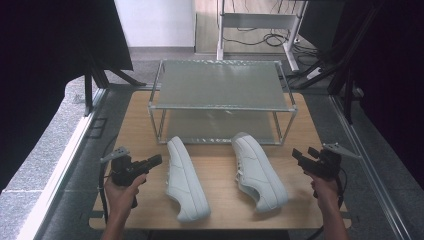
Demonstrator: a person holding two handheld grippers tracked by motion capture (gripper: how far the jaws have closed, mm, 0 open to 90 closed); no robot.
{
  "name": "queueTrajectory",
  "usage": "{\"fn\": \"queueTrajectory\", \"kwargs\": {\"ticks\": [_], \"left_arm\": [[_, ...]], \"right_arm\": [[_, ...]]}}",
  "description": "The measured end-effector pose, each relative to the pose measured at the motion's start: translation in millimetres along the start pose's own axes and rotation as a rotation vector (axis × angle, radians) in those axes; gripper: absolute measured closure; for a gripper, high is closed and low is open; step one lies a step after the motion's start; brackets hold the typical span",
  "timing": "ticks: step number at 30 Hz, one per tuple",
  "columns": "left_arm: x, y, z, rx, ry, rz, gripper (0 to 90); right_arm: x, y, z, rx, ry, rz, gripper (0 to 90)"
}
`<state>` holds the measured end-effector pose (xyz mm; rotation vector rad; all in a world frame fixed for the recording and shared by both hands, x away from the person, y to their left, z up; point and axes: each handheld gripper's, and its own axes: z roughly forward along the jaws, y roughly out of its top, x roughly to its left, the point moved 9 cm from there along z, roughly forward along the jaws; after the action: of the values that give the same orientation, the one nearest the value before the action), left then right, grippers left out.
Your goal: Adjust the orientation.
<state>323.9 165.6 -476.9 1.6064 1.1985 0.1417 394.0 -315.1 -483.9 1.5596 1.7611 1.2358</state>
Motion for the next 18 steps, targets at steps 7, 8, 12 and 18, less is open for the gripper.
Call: {"fn": "queueTrajectory", "kwargs": {"ticks": [7, 8, 12, 18], "left_arm": [[6.3, -46.1, 7.1, 0.111, 0.022, -0.012, 89.3], [7.0, -50.0, 7.7, 0.115, 0.019, -0.021, 89.3], [6.2, -55.0, 11.2, 0.116, -0.001, -0.037, 89.3], [0.4, -49.5, 18.9, 0.109, -0.016, -0.032, 89.2]], "right_arm": [[-7.2, -2.9, 0.2, 0.003, -0.001, 0.029, 33.3], [-7.3, -2.8, 0.2, 0.003, -0.004, 0.028, 33.3], [-7.3, -4.0, 0.7, 0.011, -0.008, 0.026, 33.4], [-9.3, -7.0, 2.5, 0.023, -0.014, 0.038, 34.2]]}}
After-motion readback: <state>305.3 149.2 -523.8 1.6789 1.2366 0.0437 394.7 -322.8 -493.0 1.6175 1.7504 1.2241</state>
